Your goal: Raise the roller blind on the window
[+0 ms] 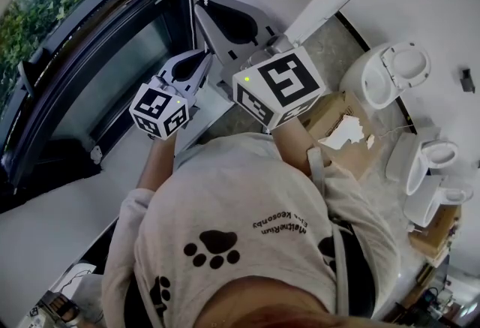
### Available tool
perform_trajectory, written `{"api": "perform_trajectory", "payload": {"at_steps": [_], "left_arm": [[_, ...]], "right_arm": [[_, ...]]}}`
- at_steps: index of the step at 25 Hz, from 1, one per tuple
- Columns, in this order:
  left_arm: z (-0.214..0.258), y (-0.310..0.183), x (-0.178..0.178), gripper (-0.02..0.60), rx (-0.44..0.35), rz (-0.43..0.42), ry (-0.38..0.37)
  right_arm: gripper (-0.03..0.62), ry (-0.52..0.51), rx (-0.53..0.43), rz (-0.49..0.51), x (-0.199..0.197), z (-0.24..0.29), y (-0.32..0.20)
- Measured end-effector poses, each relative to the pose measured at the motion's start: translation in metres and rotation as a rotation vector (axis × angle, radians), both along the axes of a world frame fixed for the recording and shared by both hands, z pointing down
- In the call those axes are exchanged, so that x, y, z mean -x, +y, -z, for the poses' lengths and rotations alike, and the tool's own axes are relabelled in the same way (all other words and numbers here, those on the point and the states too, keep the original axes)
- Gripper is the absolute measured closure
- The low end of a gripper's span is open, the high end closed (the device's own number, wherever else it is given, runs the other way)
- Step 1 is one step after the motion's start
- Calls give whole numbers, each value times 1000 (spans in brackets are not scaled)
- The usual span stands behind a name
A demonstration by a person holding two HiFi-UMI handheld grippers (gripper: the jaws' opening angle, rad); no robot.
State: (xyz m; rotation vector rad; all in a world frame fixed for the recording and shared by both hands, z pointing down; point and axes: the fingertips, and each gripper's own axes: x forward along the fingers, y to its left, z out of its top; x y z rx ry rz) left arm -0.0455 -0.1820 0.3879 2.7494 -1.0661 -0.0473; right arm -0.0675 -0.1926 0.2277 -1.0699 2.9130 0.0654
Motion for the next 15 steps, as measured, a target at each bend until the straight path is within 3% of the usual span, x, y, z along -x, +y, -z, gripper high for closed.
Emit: {"api": "perform_trajectory", "payload": {"at_steps": [4, 15], "left_arm": [[1, 3, -1, 572, 5, 0, 30], [-24, 5, -2, 571, 3, 30, -62]], "right_arm": [[582, 1, 9, -2, -1, -1, 1], [583, 47, 45, -28, -6, -28, -5]]}}
